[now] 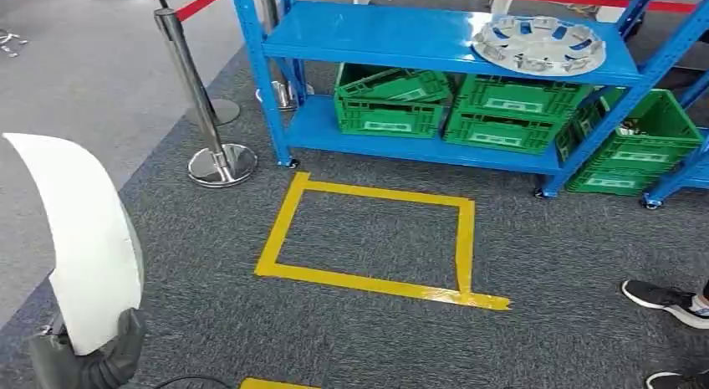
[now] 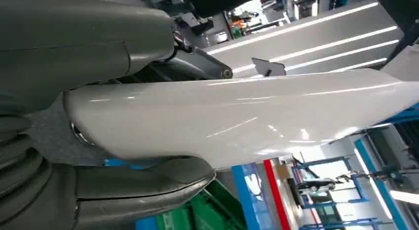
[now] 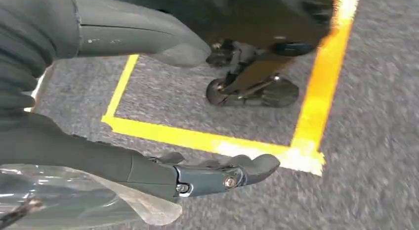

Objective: Take the parts from the cabinet and place them on the table.

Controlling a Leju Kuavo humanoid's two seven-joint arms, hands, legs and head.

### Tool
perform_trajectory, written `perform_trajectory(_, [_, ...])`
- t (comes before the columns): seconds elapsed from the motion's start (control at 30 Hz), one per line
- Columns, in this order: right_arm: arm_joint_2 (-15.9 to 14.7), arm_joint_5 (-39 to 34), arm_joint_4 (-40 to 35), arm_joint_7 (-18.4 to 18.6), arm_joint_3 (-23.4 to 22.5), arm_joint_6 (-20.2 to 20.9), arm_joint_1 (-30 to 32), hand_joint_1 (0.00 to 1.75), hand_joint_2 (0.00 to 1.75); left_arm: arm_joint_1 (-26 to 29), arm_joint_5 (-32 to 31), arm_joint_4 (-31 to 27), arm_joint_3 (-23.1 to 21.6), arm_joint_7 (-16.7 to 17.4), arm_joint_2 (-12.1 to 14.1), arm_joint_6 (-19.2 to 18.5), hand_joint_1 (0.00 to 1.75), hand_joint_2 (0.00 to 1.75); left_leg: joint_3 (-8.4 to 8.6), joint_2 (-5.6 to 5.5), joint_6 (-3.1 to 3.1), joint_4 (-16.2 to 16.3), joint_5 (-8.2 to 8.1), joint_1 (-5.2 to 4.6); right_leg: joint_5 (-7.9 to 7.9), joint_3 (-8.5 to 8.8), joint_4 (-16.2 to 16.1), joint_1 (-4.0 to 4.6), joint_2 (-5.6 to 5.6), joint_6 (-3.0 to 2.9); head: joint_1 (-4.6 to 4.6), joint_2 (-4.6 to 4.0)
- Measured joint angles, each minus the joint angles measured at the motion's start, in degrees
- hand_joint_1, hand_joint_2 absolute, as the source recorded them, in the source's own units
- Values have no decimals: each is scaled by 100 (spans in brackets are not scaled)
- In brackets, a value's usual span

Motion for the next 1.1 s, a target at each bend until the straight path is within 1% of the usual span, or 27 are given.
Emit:
perform_trajectory(0.03, [0,0,0,0,0,0,14,0,175,5,2,0,0,0,0,6,175,175,-57,-45,-1,12,33,-10,-188,-161,429,-6,31,16,0,0])
perform_trajectory(0.07, [2,9,2,-2,2,4,25,0,175,8,2,0,0,0,0,18,175,175,-112,-94,-3,34,65,-14,-261,-238,676,-7,38,28,0,0])
perform_trajectory(0.1, [2,9,2,-7,4,4,34,0,175,7,0,0,0,0,0,42,175,175,-153,-160,-17,55,95,-16,-195,-172,641,-9,40,31,0,0])
perform_trajectory(0.17, [0,11,2,-22,15,2,40,0,175,7,-31,0,-2,0,0,100,175,175,-217,-272,-44,103,127,-13,207,315,-125,-13,78,20,0,0])
perform_trajectory(0.2, [0,11,2,-26,24,2,40,0,175,4,-39,0,-2,0,0,120,175,175,-248,-329,-61,140,138,-10,428,650,-694,-27,211,6,4,0])
perform_trajectory(0.23, [0,11,2,-28,28,2,39,0,175,4,-50,0,-7,0,0,146,175,175,-287,-364,-78,174,145,-16,387,809,-1019,-48,475,-21,2,0])
perform_trajectory(0.27, [0,11,2,-33,31,2,46,0,175,-7,-68,0,-7,0,0,184,175,175,-349,-419,-97,243,148,-48,353,854,-1161,-60,517,-29,-13,0])
perform_trajectory(0.33, [0,17,2,-33,35,2,55,0,175,-2,-105,0,-4,0,-7,234,175,175,-430,-528,-185,234,216,-25,364,851,-1075,-42,405,-71,-2,0])
perform_trajectory(0.37, [0,15,2,-35,35,2,57,0,175,10,-107,-2,-4,0,-9,245,175,175,-456,-586,-221,239,249,-21,392,832,-1080,-43,346,-113,-9,0])
perform_trajectory(0.4, [11,15,4,-35,35,4,54,0,175,15,-109,-4,-2,0,-7,254,175,175,-486,-609,-237,282,222,-23,447,829,-1134,-101,256,-181,-6,0])
perform_trajectory(0.43, [11,15,4,-37,37,4,53,0,175,18,-112,-4,-2,0,-7,267,175,175,-554,-421,-267,417,84,-38,460,819,-1133,-92,193,-203,-20,0])
perform_trajectory(0.5, [11,13,4,-44,35,0,65,0,175,5,-114,-9,-2,0,-9,306,175,175,-886,-220,-329,1185,-383,-7,468,786,-1128,-83,50,-225,-70,0])
perform_trajectory(0.53, [11,13,4,-44,35,2,77,0,175,6,-114,-9,-2,0,-9,332,175,175,-1085,-184,-351,1675,-600,8,469,767,-1125,-75,-32,-226,-68,0])
perform_trajectory(0.57, [11,13,4,-44,35,2,82,0,175,15,-109,-9,-2,-2,-13,354,175,175,-1206,-170,-369,1993,-700,21,469,745,-1121,-74,-109,-226,-72,0])
perform_trajectory(0.6, [11,13,4,-44,35,2,83,0,175,29,-107,-9,4,0,-20,387,175,175,-1200,-165,-377,2040,-665,28,468,713,-1115,-73,-183,-225,-72,0])
perform_trajectory(0.63, [13,13,4,-44,35,2,81,0,175,32,-116,-9,9,0,-28,420,175,175,-1057,-153,-372,1820,-499,33,466,693,-1114,-73,-264,-222,-74,0])
perform_trajectory(0.7, [18,13,4,-44,35,4,74,0,175,40,-155,-37,9,0,-46,483,175,175,-532,-36,-334,884,-81,30,452,714,-1115,-73,-386,-202,-72,0])
perform_trajectory(0.73, [20,15,7,-44,35,4,67,0,175,42,-162,-79,7,0,-48,523,175,175,-235,195,-299,373,45,15,443,787,-1113,-62,-441,-186,-72,0])
perform_trajectory(0.77, [20,15,7,-46,35,4,78,0,175,29,-179,-112,-2,0,-50,557,175,175,-192,330,-255,211,1,-43,425,742,-1079,-11,-482,-148,-79,0])
perform_trajectory(0.87, [28,31,4,-53,37,0,46,0,175,68,-264,-186,-9,0,-66,669,175,175,-297,159,-168,253,39,-60,465,792,-1112,-22,-619,-70,-55,0])
perform_trajectory(0.9, [33,31,5,-59,39,0,36,0,175,76,-284,-210,-11,-2,-79,684,175,175,-295,100,-110,187,78,-30,459,816,-1116,-19,-661,-28,-63,0])
perform_trajectory(0.93, [33,35,4,-63,42,-4,33,0,175,81,-289,-243,-20,-2,-94,702,175,175,-242,64,-67,147,119,-3,337,734,-1048,-37,-431,11,-42,0])
perform_trajectory(0.97, [33,35,4,-66,44,-4,37,0,175,69,-289,-262,-28,-2,-103,717,175,175,-263,19,-30,142,141,7,149,614,-787,-46,-179,17,-6,0])
perform_trajectory(1.0, [33,33,7,-66,44,-4,46,0,175,57,-289,-271,-39,-2,-114,717,175,175,-288,-37,-15,146,150,6,-84,403,-319,-56,-41,27,0,0])
perform_trajectory(1.03, [33,35,4,-66,46,-4,66,0,175,56,-291,-273,-61,-2,-118,719,175,175,-304,-100,-4,148,158,-3,-291,164,195,-56,14,33,-4,0])
perform_trajectory(1.07, [35,37,7,-66,46,-4,77,0,175,57,-291,-273,-74,-2,-122,732,175,175,-318,-167,6,151,165,-13,-401,-32,581,-54,36,36,-2,0])
perform_trajectory(1.1, [42,50,9,-66,48,-4,84,0,175,65,-293,-273,-81,-2,-127,769,175,175,-324,-235,7,159,169,-23,-372,-129,736,-53,45,37,-4,0])
